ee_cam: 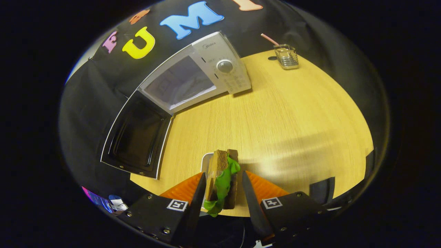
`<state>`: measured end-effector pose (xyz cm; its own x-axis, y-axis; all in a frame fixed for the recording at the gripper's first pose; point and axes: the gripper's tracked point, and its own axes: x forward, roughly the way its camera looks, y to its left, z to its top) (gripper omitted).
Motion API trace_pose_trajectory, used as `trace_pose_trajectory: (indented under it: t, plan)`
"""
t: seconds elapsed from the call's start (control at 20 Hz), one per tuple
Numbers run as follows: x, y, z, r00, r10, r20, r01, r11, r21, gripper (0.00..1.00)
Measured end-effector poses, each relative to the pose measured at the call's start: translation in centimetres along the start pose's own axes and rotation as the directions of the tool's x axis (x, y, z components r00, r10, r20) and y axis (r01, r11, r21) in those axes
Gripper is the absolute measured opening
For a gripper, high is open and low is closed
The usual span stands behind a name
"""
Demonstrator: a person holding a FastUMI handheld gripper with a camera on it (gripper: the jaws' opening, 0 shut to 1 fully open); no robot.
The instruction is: Open the microwave, put the food inside, and close the microwave door.
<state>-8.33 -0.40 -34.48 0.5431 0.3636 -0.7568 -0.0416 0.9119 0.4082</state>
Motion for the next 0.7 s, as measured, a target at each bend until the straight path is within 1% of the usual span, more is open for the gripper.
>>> trace_pose_trajectory:
  t: [0.2, 0.3, 0.4, 0.45, 0.5, 0.6, 0.65, 0.7]
  plan:
    - [1.7, -0.2, -1.3, 0.998, -0.004, -0.067, 0.003, 1.0, -0.007, 0.63]
    - [1.6, 0.4, -1.8, 0.996, 0.013, -0.089, -0.015, 1.0, -0.018, 0.5]
    - [1.3, 0.9, -1.8, 0.995, 0.02, -0.093, -0.024, 0.999, -0.042, 0.34]
    - [1.2, 0.8, -1.8, 0.996, 0.011, -0.087, -0.017, 0.998, -0.068, 0.34]
    - [1.0, 1.2, -1.6, 0.997, 0.018, -0.079, -0.025, 0.996, -0.089, 0.25]
    - [0.4, 2.3, -1.2, 0.999, 0.027, -0.045, -0.032, 0.993, -0.117, 0.26]
    - [-0.1, 2.8, -0.8, 0.999, 0.035, -0.024, -0.037, 0.993, -0.114, 0.26]
    - [-0.7, 3.8, -0.2, 0.998, 0.065, -0.001, -0.065, 0.994, -0.087, 0.25]
